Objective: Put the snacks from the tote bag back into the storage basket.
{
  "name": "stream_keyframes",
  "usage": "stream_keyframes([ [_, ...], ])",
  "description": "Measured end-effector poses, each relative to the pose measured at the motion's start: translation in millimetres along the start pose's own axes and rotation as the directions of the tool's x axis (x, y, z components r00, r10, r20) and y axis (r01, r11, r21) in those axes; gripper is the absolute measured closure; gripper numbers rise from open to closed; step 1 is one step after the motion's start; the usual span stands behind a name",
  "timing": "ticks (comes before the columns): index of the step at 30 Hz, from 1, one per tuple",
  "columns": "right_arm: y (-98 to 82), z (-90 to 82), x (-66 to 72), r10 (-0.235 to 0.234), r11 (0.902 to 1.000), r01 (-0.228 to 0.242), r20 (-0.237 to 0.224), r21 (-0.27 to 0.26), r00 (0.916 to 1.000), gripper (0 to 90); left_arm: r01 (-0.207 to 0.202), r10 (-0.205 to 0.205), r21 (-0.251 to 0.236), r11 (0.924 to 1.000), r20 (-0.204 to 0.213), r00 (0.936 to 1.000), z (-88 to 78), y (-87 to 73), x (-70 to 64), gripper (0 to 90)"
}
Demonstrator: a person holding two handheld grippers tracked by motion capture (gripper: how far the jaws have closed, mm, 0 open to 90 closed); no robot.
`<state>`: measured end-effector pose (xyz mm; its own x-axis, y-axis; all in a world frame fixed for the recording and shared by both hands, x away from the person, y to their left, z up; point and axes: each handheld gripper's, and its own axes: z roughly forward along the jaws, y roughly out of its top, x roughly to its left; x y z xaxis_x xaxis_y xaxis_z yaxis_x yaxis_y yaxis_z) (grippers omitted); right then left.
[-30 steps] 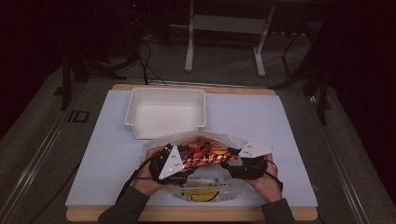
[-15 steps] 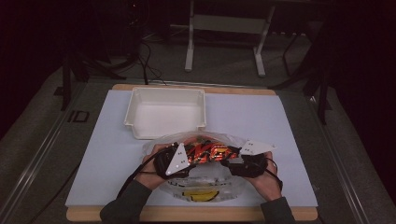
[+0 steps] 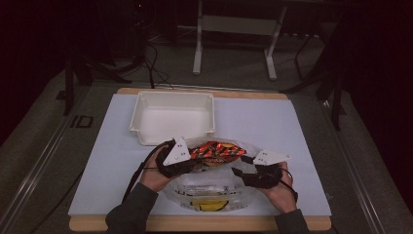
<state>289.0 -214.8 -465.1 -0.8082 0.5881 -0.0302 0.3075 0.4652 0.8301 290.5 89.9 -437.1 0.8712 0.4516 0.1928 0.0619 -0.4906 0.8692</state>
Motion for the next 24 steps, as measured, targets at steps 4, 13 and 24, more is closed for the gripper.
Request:
stream_keyframes([
  [4,-5.6,0.7,0.1,0.006,0.9999,-0.006,0.0,0.009,1.0,44.2,0.07,-0.069,-0.013,0.9975,0.027,0.9972,-3.4,0.3,8.2,74.1],
  [13,-12.1,0.3,0.4,0.013,0.9998,-0.013,-0.001,0.017,0.9999,44.8,0.156,-0.155,-0.007,0.9877,0.082,0.9845,-9.0,4.8,20.5,76.3],
  [24,-19.0,3.6,3.8,0.014,0.9996,-0.013,-0.011,0.026,0.9999,45.2,0.246,-0.24,-0.027,0.9689,0.134,0.9614,-14.5,7.0,28.4,78.5],
])
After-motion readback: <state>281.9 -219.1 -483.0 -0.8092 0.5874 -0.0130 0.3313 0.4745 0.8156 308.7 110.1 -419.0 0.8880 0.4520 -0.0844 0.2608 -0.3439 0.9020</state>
